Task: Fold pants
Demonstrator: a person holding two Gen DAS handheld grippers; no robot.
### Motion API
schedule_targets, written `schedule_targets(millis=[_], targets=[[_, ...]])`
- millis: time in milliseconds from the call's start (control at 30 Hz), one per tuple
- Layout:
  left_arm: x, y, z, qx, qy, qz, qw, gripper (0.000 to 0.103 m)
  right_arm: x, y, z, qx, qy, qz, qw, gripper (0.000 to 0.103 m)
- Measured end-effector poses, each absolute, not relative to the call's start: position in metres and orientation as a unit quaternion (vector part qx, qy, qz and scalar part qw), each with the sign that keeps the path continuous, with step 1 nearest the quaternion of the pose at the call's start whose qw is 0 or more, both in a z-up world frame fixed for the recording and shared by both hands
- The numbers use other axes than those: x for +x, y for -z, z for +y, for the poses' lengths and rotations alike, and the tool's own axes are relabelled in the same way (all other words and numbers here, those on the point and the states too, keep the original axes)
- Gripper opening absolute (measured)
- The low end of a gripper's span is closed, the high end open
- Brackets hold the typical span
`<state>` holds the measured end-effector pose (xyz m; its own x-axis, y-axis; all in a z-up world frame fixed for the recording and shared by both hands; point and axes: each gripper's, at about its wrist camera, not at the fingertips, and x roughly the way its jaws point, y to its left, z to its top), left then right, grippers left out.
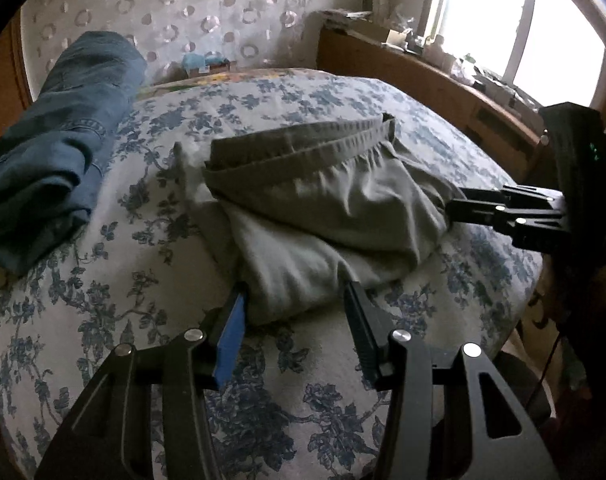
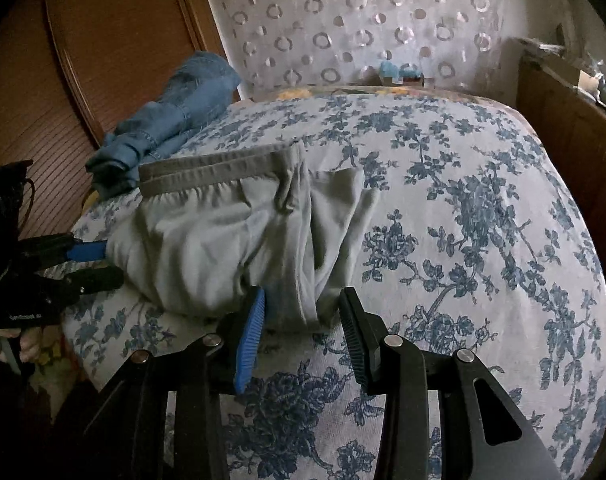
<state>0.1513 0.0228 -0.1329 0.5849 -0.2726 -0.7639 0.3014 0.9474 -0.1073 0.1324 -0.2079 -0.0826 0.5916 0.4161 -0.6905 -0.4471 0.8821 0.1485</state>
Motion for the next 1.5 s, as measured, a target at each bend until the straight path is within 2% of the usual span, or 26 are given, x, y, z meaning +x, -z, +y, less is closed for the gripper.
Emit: schedule_targets(millis=[67,167,267,333,533,900,967,1067,1100,1133,1333,1500], targets=[[0.152,0.133,0.023,0.015,0.158,0.423,0.892,0.049,0.137,0.085,-0.210,-0.012,-0.245,0.384,0.890,0.038],[0.154,0.131,0.024,0.016,0.153,0.418,0.895,0.037,0.140,0.087,-0.213,-0.003,-0.255,0.384,0.888,0.021],[0.154,0.130,0.025,0.020,0.152,0.414,0.897,0.026,0.140,0.087,-0.217,0.005,-0.262,0.380,0.887,0.011],[0.154,0.128,0.028,0.017,0.151,0.408,0.900,0.015,0.139,0.087,-0.220,0.008,-0.262,0.375,0.889,0.009],[0.132,0.104,0.045,-0.029,0.141,0.368,0.919,0.012,0.118,0.073,-0.241,0.040,-0.249,0.328,0.911,0.007],[0.100,0.114,0.038,-0.027,0.162,0.384,0.909,0.012,0.072,0.078,-0.255,0.023,-0.259,0.341,0.904,0.008],[0.097,0.113,0.036,-0.021,0.160,0.385,0.909,0.013,0.070,0.076,-0.257,0.021,-0.257,0.340,0.904,0.011],[0.100,0.111,0.035,-0.017,0.158,0.387,0.908,0.028,0.068,0.069,-0.257,0.009,-0.242,0.331,0.912,0.015],[0.100,0.110,0.035,-0.016,0.158,0.384,0.909,0.038,0.067,0.066,-0.257,0.009,-0.242,0.327,0.913,0.015],[0.102,0.108,0.035,-0.015,0.158,0.381,0.911,0.043,0.067,0.065,-0.256,0.011,-0.246,0.326,0.913,0.018],[0.120,0.095,0.036,0.001,0.139,0.361,0.922,0.044,0.086,0.061,-0.239,-0.006,-0.257,0.321,0.912,0.027],[0.152,0.095,0.038,-0.001,0.139,0.367,0.920,0.044,0.116,0.066,-0.220,-0.027,-0.260,0.336,0.905,0.028]])
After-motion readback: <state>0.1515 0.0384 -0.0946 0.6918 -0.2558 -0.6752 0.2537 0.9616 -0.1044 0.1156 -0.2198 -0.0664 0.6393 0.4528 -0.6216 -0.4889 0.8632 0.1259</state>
